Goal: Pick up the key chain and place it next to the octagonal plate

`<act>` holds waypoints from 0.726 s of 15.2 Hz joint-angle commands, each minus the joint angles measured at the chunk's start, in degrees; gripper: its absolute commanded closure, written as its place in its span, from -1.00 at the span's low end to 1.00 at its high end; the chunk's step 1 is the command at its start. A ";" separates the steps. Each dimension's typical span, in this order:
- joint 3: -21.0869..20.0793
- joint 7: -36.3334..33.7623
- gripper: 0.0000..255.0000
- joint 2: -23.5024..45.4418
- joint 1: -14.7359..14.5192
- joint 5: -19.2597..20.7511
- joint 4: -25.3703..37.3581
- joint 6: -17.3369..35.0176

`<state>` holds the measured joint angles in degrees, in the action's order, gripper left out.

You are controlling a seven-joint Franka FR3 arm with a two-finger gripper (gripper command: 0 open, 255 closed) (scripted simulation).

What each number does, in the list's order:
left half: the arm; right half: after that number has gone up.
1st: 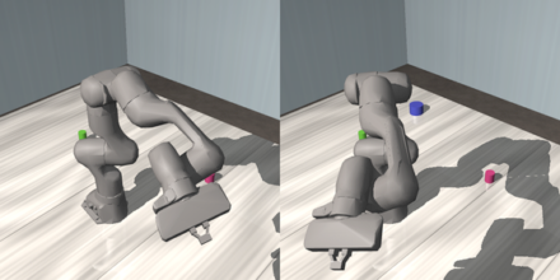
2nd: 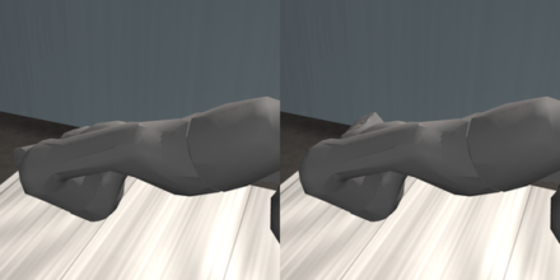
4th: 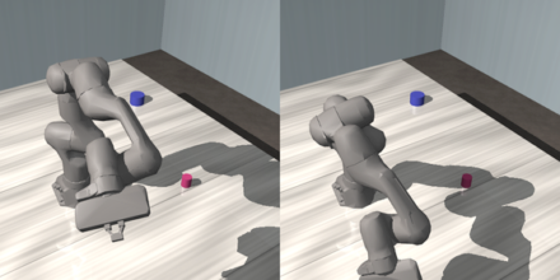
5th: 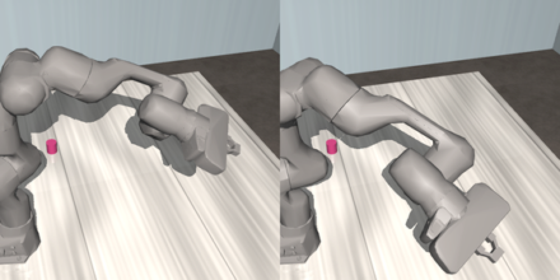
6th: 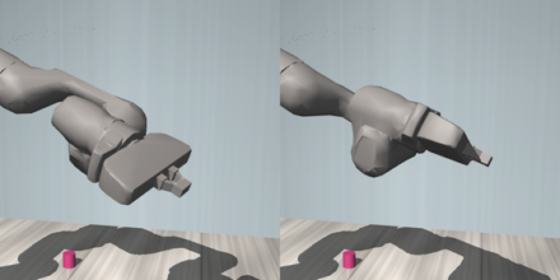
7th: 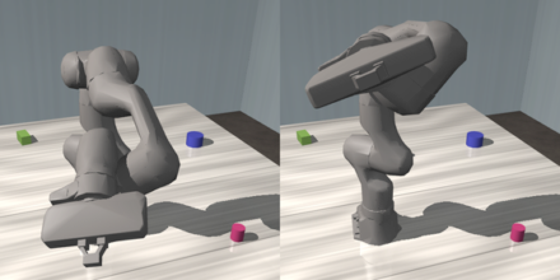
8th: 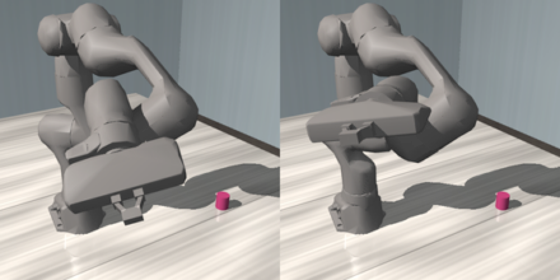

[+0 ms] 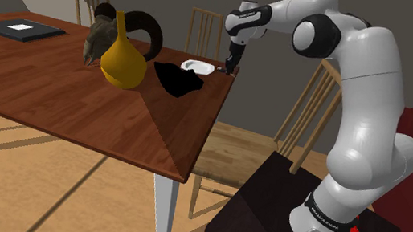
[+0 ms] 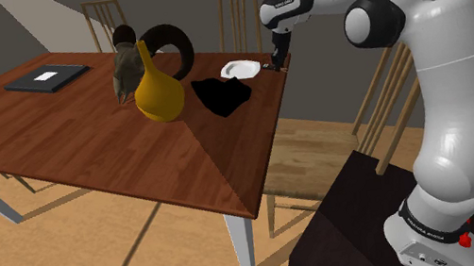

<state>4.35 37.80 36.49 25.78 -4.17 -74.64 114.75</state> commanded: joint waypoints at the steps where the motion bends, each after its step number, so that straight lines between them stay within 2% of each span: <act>1: -0.03 0.04 1.00 0.45 -0.02 -0.05 -0.87 1.35; 4: -0.08 0.14 1.00 1.24 -0.03 -0.13 -2.13 3.39; 11: -0.08 0.14 1.00 1.24 -0.03 -0.13 -2.13 3.39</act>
<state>4.27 37.94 37.72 25.75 -4.30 -76.78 118.14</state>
